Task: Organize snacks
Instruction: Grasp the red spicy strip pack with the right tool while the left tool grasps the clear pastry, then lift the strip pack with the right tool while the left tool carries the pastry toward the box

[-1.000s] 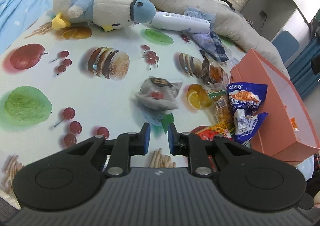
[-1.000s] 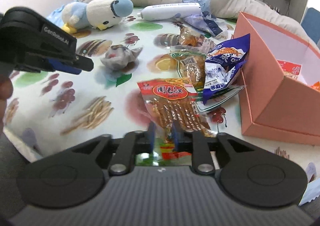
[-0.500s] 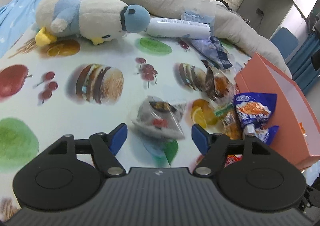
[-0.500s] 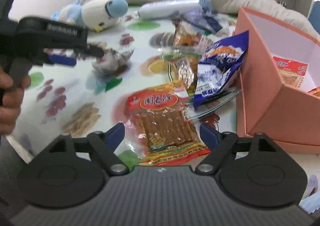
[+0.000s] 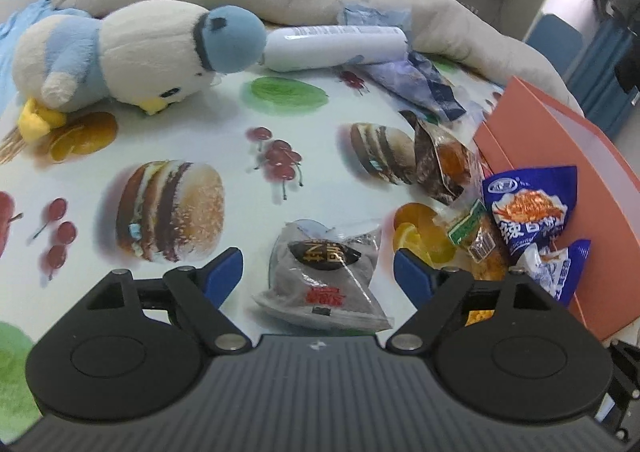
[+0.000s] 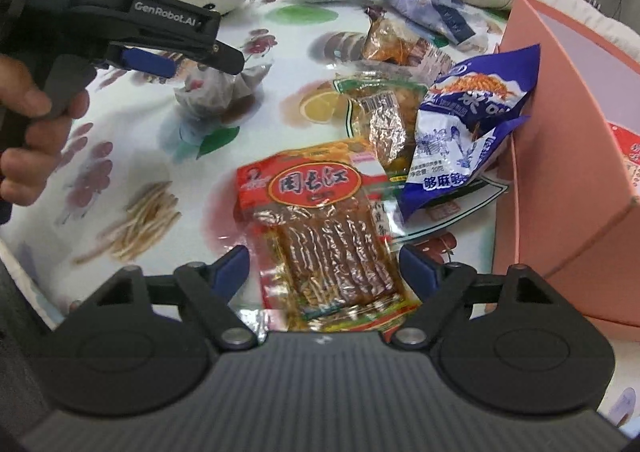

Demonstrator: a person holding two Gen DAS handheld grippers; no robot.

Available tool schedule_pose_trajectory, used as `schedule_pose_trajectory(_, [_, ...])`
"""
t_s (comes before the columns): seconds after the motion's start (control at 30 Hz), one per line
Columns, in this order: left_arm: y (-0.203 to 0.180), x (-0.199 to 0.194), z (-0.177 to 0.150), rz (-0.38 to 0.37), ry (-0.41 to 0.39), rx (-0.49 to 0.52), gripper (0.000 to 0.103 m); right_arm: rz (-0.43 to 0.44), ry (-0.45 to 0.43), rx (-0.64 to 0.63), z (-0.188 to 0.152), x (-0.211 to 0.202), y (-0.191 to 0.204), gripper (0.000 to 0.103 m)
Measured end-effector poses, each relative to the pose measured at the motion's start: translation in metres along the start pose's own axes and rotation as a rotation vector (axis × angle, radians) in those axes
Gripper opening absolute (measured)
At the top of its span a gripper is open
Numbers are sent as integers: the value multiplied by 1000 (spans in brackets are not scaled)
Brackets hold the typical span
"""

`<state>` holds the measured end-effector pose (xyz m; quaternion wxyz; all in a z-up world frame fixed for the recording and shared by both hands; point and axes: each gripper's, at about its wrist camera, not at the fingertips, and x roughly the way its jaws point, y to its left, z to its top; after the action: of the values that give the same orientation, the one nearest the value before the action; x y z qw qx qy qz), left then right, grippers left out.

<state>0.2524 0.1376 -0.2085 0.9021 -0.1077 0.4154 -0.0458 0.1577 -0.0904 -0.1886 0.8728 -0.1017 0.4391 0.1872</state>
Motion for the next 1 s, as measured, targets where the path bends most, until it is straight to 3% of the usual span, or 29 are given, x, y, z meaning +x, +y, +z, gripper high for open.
schedule_pose_trajectory(0.2, [1, 14, -3, -6, 30, 24, 77, 24, 15, -18, 2, 9, -3, 86])
schedule_pose_trajectory(0.3, [4, 21, -4, -25, 43, 8, 67, 36, 24, -29, 3, 10, -4, 85])
schedule_pose_trajectory(0.47, [-3, 20, -9, -12, 23, 23, 60, 27, 9, -63, 1, 5, -4, 69])
schedule_pose_trajectory(0.53, [-5, 16, -11, -3, 17, 27, 58, 13, -9, -92, -1, 0, -1, 45])
schedule_pose_trajectory(0.57, [-5, 14, -12, 1, 16, 22, 58, -5, -14, -103, -1, -2, 0, 44])
schedule_pose_trajectory(0.73, [-6, -9, -19, 10, 1, -12, 57, -5, -54, -105, -2, -14, 4, 18])
schedule_pose_trajectory(1.0, [-17, -61, -35, 32, -33, -57, 57, 2, -105, 22, -9, -35, -5, 17])
